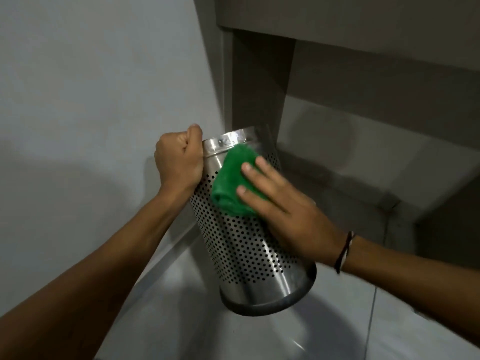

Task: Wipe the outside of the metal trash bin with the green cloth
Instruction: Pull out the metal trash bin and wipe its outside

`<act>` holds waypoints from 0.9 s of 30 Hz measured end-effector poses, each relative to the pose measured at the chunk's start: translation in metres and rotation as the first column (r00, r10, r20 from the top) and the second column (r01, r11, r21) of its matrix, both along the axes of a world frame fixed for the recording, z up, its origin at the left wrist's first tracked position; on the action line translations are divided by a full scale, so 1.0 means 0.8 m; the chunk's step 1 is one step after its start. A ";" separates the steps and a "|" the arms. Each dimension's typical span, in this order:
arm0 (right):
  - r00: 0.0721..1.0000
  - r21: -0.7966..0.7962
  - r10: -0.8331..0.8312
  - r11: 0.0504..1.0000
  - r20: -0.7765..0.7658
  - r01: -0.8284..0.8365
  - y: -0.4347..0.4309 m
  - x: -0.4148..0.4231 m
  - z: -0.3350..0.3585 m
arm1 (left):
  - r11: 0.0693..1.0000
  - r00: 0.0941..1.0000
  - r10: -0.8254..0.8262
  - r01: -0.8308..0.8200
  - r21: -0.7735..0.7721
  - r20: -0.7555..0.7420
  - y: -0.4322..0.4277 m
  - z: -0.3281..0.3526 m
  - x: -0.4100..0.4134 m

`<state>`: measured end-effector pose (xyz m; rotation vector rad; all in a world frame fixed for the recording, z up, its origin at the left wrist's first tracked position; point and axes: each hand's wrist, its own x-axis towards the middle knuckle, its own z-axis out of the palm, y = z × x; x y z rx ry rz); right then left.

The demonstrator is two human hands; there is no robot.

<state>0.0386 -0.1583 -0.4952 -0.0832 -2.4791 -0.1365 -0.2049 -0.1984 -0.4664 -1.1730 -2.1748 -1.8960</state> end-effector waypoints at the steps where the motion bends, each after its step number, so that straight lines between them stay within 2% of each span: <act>1: 0.999 0.050 0.038 0.998 0.025 -0.039 -0.012 0.003 -0.012 | 1.000 1.000 -0.014 0.015 0.009 -0.012 0.001 -0.001 0.001; 3: 0.982 0.115 0.148 0.980 0.118 -0.162 -0.029 0.013 -0.037 | 0.999 0.998 -0.040 0.041 0.012 -0.058 0.001 -0.004 0.004; 6: 0.939 0.118 0.260 0.949 0.227 -0.291 -0.034 0.025 -0.057 | 0.998 0.989 -0.059 0.057 -0.017 -0.136 0.001 -0.012 0.012; 9: 0.943 0.092 0.267 0.953 0.199 -0.290 -0.031 0.027 -0.050 | 0.998 0.977 -0.067 0.062 -0.029 -0.204 0.002 -0.018 0.021; 13: 0.984 -0.120 0.157 0.982 0.085 -0.146 -0.014 0.026 -0.025 | 0.997 0.947 -0.069 0.057 -0.046 -0.314 0.006 -0.028 0.027; 17: 0.999 -0.318 -0.028 0.947 0.034 0.038 0.005 0.040 -0.023 | 0.998 0.950 -0.042 0.026 -0.056 -0.309 0.012 -0.052 0.026; 23: 0.921 -0.541 -0.390 0.777 -0.011 0.322 0.039 0.062 -0.040 | 0.997 0.917 -0.036 0.004 -0.082 -0.398 0.027 -0.082 0.031; 27: 0.825 -0.650 -0.566 0.622 0.012 0.436 0.064 0.074 -0.049 | 0.990 0.839 -0.051 -0.030 -0.140 -0.542 0.042 -0.104 0.036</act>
